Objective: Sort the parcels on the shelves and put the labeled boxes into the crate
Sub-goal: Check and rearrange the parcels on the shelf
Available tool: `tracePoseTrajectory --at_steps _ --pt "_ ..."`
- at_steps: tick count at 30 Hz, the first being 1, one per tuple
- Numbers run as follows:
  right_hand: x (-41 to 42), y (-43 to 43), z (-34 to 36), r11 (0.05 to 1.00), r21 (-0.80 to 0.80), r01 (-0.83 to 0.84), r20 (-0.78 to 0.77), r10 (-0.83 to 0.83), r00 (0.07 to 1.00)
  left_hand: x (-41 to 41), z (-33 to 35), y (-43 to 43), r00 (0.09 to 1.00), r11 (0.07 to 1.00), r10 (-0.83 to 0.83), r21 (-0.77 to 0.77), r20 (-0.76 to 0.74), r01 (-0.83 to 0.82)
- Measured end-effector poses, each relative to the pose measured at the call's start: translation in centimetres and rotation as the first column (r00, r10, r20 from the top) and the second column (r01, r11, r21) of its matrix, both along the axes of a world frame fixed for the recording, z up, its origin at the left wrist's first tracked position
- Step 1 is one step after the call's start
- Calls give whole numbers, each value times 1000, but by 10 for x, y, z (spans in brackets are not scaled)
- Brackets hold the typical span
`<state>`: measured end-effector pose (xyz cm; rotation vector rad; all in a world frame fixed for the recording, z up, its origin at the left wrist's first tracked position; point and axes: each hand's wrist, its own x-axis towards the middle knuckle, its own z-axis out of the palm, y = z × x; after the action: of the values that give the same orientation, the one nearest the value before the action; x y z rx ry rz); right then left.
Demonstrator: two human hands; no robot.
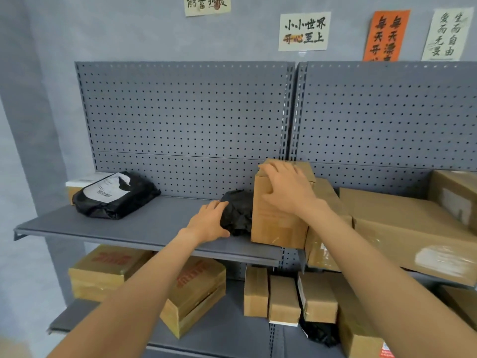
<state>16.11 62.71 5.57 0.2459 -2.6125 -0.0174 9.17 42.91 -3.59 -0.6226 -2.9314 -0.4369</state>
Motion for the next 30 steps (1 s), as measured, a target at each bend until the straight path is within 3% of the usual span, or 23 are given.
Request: tracePoseTrajectory --at_steps 6,11,14,23,26,30 --pt "-25 -16 0 1000 30 4 16 -4 1000 -38 -18 13 1000 999 -20 37 9 20" --pt "-35 -29 -6 991 121 63 21 -66 998 -50 -23 16 987 996 -14 90 -163 29" --pt "-36 -33 -5 989 116 95 37 -100 994 -51 -22 14 977 981 45 196 -208 -3" --pt "-49 -80 -6 914 374 154 11 -171 985 -60 10 -14 976 878 170 470 -138 -87" --pt "-61 -96 -13 913 362 190 55 -224 973 -58 32 -30 982 828 138 559 -133 -41" --pt "-73 -107 -10 947 279 159 -27 -157 987 -54 52 -55 995 741 52 671 -80 15"
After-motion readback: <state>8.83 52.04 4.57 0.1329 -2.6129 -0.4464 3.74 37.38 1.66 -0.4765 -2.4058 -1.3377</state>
